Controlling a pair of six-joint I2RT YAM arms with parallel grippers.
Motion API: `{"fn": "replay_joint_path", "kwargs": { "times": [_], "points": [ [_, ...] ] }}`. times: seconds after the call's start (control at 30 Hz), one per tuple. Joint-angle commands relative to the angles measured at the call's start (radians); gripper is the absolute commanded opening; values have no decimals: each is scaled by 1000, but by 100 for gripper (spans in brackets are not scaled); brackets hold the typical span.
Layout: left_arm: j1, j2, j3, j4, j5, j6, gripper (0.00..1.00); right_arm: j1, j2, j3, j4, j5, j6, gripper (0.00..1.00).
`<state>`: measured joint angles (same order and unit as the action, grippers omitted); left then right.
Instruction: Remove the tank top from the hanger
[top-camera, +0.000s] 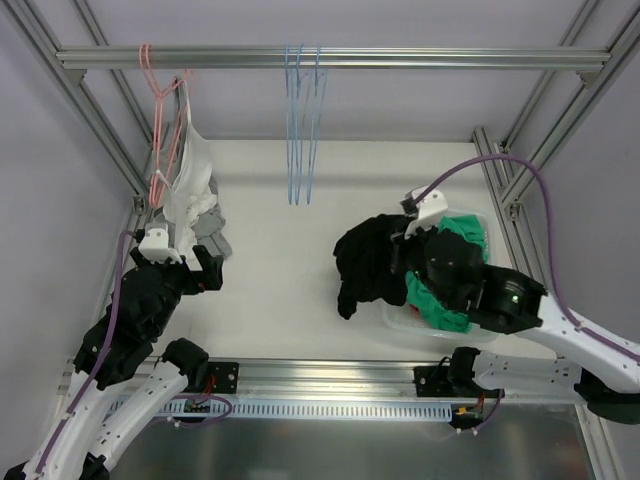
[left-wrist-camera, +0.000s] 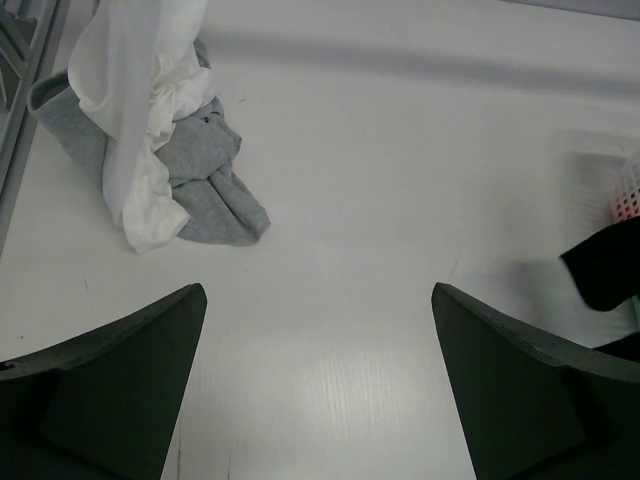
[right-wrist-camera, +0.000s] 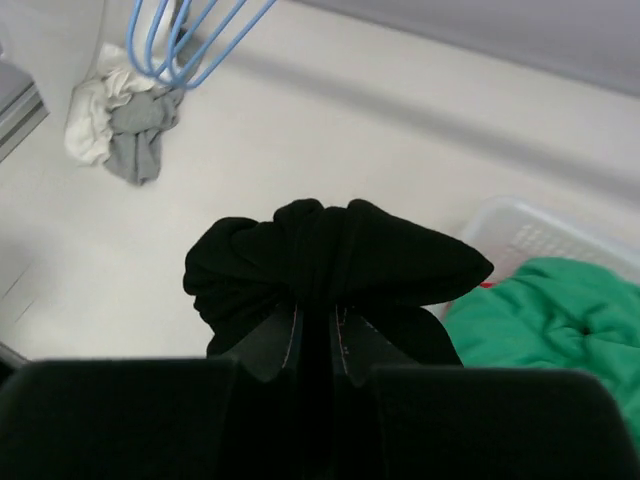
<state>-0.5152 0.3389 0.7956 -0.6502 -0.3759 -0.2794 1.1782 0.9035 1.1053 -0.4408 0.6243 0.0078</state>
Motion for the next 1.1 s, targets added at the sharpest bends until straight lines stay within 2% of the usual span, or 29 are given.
{"fn": "replay_joint_path", "kwargs": {
  "times": [0.0, 0.23, 0.43, 0.53, 0.73, 0.83, 0.93, 1.0, 1.07],
  "points": [
    [4, -6, -1, 21, -18, -7, 99, -20, -37, 184, -105, 170, -153, 0],
    [4, -9, -1, 21, -14, -7, 99, -199, 6, 436, -164, 218, -321, 0],
    [4, -15, -2, 23, -12, -3, 99, -325, -5, 440, -165, 207, -370, 0],
    [4, -9, -1, 23, -1, 0, 99, -405, -43, 348, -168, 126, -310, 0],
    [3, -6, 1, 23, 5, -1, 99, -489, -144, 4, -165, -18, -68, 0],
    [4, -11, 1, 21, 2, -7, 99, -572, -158, -169, -86, -138, -11, 0],
    [3, -23, 2, 23, -15, -14, 99, -715, -77, -277, -44, -231, 62, 0],
    [4, -34, 2, 21, -30, -20, 99, -839, -11, -311, -9, -349, 87, 0],
    [6, -52, -1, 21, -35, -21, 99, -906, 116, -326, -3, -377, 115, 0]
  ]
}}
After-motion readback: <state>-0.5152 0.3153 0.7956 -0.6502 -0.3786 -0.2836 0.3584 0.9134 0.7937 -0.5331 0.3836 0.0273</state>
